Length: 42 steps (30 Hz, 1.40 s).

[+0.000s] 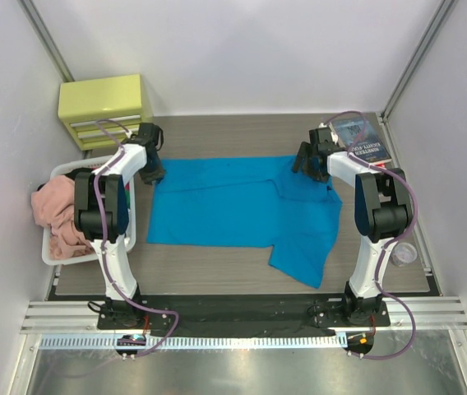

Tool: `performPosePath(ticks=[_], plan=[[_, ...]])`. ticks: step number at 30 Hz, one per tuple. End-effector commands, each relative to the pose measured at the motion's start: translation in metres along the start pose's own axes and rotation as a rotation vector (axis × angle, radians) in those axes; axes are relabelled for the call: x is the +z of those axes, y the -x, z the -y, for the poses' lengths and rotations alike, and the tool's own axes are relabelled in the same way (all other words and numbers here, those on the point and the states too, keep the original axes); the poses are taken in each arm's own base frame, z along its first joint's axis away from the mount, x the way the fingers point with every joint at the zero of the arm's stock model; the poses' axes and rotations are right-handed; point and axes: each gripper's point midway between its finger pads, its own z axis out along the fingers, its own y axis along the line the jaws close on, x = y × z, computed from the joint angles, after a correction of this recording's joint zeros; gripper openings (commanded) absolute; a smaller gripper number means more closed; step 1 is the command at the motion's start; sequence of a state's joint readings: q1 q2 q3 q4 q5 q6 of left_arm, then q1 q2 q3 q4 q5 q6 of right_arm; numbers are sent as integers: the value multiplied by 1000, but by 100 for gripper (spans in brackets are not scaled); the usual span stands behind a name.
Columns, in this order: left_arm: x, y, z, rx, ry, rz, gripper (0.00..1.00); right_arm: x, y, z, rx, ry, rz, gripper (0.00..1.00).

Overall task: Fold and stack the t-shirts
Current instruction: Fold the flattened tshirt in 1/3 of the way

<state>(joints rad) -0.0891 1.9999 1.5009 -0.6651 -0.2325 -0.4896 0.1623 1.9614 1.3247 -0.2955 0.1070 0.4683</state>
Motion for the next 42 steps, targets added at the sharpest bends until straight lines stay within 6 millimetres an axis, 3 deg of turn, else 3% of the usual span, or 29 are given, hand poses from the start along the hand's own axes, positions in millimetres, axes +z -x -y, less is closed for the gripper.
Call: performPosePath(ticks=[1,3,6,8,10,13,15,17,22,24,26,27,28,29,30,32,33,34,35,36,38,39,42], plan=[[-16,20,1,-4,-12,42,43,-31,26,-10,-40,24,56,76],[-31,28,13,1,-59,56,53,-46,33,-17,-75,51,50,77],[-75,51,37,13,-138,138,73,-74,71,-35,-105,88,131,78],[-98,69,57,0,-195,202,78,-82,85,-41,-107,104,166,79],[-109,81,75,-26,-282,221,78,-79,99,-49,-101,116,190,79],[-105,90,92,-86,-342,218,77,-55,99,-55,-71,112,170,79],[-89,88,104,-132,-359,189,77,-42,97,-55,-51,100,167,77],[-71,80,111,-156,-371,150,77,-22,82,-48,-32,65,131,77],[-41,60,107,-184,-330,110,76,-1,53,-28,-34,1,84,78],[-38,54,104,-169,-313,100,76,-1,45,-25,-48,-5,54,78],[-42,41,97,-129,-300,64,76,-19,50,-30,-53,24,64,78],[-60,44,93,-126,-315,81,77,-30,47,-32,-55,48,54,78],[-64,31,88,-110,-312,53,77,-40,50,-34,-54,65,66,79],[-76,29,85,-92,-327,61,78,-68,60,-38,-45,91,100,79],[-103,31,81,-86,-359,92,79,-80,59,-38,-40,101,99,79],[-120,4,64,-58,-338,51,80,-107,54,-38,-28,119,91,80],[-129,-5,57,-55,-332,39,87,-127,47,-38,-10,133,99,80],[-146,-29,46,-46,-341,-4,99,-136,38,-38,-1,146,84,82],[-152,-44,40,-45,-336,-34,100,-143,24,-35,7,144,54,83],[-150,-74,28,-32,-302,-102,100,-153,2,-30,38,148,23,85],[-165,-101,18,-28,-299,-125,100,-158,-31,-23,60,141,-43,88],[-159,-125,12,-34,-280,-175,100,-160,-58,-15,52,132,-82,89],[-167,-161,8,-66,-300,-221,100,-160,-103,8,79,72,-175,96]])
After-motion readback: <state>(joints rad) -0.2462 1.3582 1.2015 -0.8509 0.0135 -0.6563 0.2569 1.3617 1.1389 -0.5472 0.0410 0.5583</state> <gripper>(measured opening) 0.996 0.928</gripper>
